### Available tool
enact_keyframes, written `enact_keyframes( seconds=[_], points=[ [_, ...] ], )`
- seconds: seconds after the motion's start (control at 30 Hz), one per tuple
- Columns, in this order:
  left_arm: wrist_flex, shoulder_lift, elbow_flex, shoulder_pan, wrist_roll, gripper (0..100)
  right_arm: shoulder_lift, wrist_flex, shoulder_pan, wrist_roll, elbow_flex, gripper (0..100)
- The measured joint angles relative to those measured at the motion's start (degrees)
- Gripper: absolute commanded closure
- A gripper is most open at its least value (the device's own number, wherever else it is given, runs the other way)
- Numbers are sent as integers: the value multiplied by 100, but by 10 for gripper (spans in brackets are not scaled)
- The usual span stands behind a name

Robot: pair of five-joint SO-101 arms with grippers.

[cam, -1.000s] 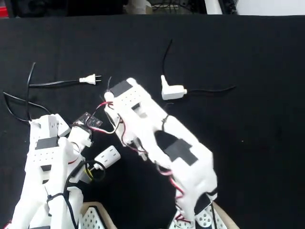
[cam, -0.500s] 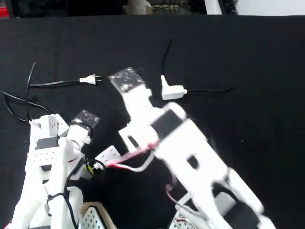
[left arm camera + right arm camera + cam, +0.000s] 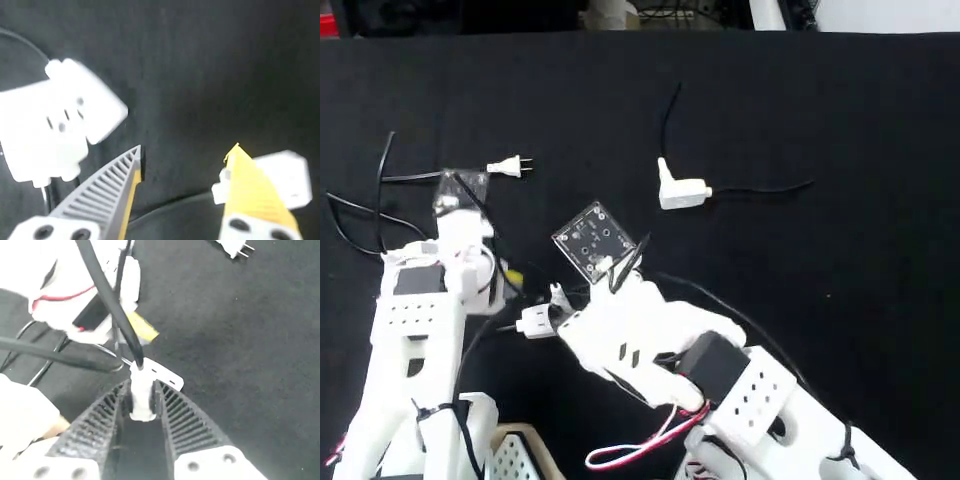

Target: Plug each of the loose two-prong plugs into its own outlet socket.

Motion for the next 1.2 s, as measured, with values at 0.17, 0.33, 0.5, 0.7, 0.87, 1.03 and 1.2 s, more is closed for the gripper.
enact_keyframes(
  seconds=[0.17, 0.33, 0.5, 0.7, 0.87, 1.03, 1.2],
  points=[
    [167, 0, -501, 114, 448, 733, -35, 0, -26, 9, 193, 986],
    [1125, 0, -1090, 721, 492, 733, -35, 0, -18, 9, 264, 986],
    [1820, -105, -1442, 1415, 492, 733, -44, -176, -18, 9, 387, 986],
    [2215, -1152, -1477, 1960, 545, 733, -44, -316, -18, 9, 545, 987],
    [2233, -2602, -932, 2040, 545, 733, -44, -316, -44, 9, 554, 987],
    [2462, -3807, -440, 1556, 527, 733, -53, -325, -35, -141, 624, 987],
    [2479, -4053, -141, 123, -97, 733, 53, -413, 9, -501, 668, 987]
  ],
)
